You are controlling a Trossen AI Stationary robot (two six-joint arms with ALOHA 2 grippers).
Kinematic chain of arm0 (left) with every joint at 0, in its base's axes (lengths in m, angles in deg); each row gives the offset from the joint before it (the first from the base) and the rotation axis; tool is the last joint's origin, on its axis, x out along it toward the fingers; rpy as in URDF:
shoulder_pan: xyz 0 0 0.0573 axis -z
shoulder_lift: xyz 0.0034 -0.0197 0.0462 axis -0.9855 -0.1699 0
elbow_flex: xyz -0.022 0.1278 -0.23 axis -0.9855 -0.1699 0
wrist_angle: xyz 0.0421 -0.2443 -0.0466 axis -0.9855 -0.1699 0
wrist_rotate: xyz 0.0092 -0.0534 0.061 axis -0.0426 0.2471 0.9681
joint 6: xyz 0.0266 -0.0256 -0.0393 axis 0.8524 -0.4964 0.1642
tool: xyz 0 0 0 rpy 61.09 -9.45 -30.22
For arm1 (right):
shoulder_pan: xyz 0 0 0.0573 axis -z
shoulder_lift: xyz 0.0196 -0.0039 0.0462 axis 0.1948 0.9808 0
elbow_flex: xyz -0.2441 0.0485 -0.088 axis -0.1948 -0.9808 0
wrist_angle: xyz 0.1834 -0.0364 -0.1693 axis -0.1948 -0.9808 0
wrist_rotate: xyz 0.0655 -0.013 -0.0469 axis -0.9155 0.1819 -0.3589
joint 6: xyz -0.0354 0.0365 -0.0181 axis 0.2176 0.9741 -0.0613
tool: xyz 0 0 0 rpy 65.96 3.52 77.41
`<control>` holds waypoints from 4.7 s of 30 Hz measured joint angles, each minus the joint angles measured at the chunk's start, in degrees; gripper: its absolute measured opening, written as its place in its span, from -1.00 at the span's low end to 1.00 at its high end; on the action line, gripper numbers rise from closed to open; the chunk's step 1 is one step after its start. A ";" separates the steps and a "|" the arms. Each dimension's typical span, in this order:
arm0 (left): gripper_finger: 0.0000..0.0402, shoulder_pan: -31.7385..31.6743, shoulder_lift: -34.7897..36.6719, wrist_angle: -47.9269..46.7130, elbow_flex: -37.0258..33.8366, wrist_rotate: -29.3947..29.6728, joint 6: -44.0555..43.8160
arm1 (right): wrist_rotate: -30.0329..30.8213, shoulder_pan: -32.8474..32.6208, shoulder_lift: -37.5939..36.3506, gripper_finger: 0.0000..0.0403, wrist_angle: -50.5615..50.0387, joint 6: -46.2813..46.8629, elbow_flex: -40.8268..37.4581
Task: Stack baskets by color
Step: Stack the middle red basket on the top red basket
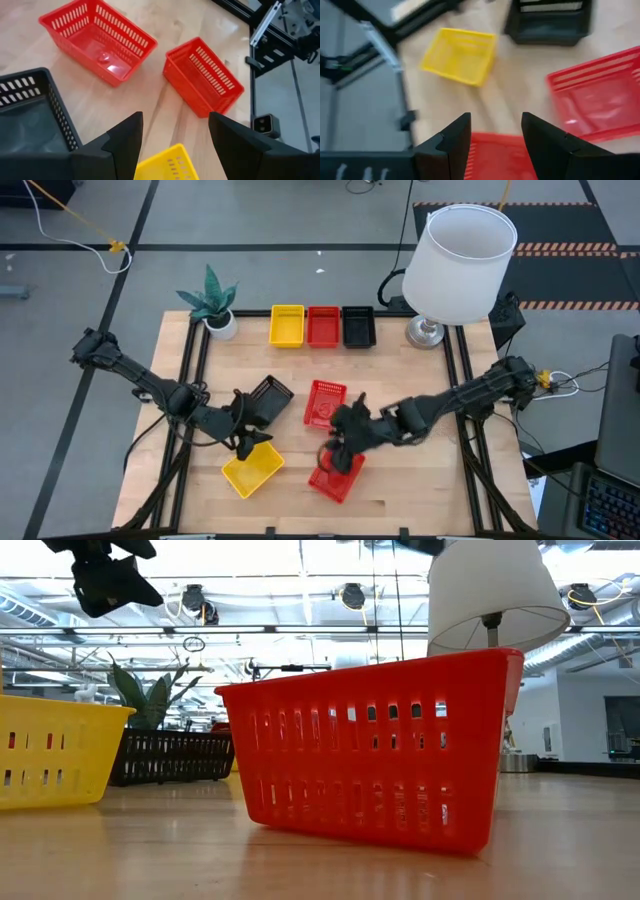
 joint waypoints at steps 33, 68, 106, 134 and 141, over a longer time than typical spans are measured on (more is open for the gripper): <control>0.13 2.82 0.00 -0.10 -0.02 6.75 -8.67 | -13.70 12.74 2.67 -0.16 20.90 -32.23 -21.55; 0.13 -0.90 -0.02 -1.44 -0.09 6.75 -12.07 | -15.03 12.95 7.52 -0.85 38.04 -32.40 -30.45; 0.13 -2.97 -0.09 -5.84 -0.07 12.68 -17.80 | -15.25 26.64 -19.06 -0.99 10.29 -58.24 -18.27; 0.13 -2.97 -0.09 -6.95 0.00 14.25 -15.73 | -16.66 39.22 -5.27 -0.98 -1.05 -74.05 14.92; 0.13 -2.97 -0.09 -6.95 0.00 14.29 -11.39 | -16.63 41.14 -2.46 -0.98 -1.93 -76.20 18.70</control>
